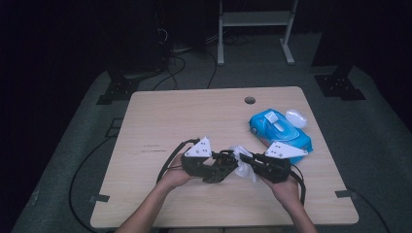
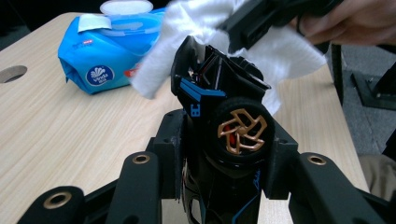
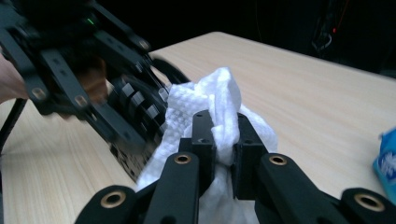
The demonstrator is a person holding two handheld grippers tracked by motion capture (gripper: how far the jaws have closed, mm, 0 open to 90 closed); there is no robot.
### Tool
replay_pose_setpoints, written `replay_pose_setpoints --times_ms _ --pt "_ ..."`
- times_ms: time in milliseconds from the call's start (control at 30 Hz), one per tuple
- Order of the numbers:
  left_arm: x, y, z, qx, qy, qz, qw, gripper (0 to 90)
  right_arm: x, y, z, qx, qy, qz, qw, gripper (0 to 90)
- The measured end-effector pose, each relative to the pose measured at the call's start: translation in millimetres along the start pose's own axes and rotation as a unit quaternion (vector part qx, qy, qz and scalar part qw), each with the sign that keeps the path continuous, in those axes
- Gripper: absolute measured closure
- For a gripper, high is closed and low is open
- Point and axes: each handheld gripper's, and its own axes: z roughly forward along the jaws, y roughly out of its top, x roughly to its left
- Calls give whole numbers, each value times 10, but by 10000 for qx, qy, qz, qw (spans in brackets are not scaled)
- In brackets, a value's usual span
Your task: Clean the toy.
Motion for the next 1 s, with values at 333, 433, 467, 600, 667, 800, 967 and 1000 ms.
replay_pose_setpoints --times_ms 333,433,467,600,667,800,967,1000 --pt "2 -10 -17 -67 -31 -69 9999 582 30 20 8 -34 40 -59 10000 814" --pt "3 -13 -21 -13 -15 -30 10000 582 -16 -29 8 56 21 59 10000 814" --pt "5 -13 -20 -22 -18 -30 10000 582 -11 -16 -2 10 45 60 10000 813" --pt "-1 -2 -11 -39 -36 -44 10000 582 50 65 -19 -156 198 -34 9997 814" --pt "5 -1 -24 -61 -25 -40 10000 582 47 52 -13 -128 179 -14 9998 814" --pt "-1 2 -38 11 20 4 10000 582 -19 -43 11 103 -44 -4 9999 814" --pt "-11 10 -5 61 -44 6 10000 582 59 71 -44 -139 96 -110 9998 815" --pt "-10 14 -5 32 -58 -7 10000 582 82 93 -44 -183 157 -111 9996 815"
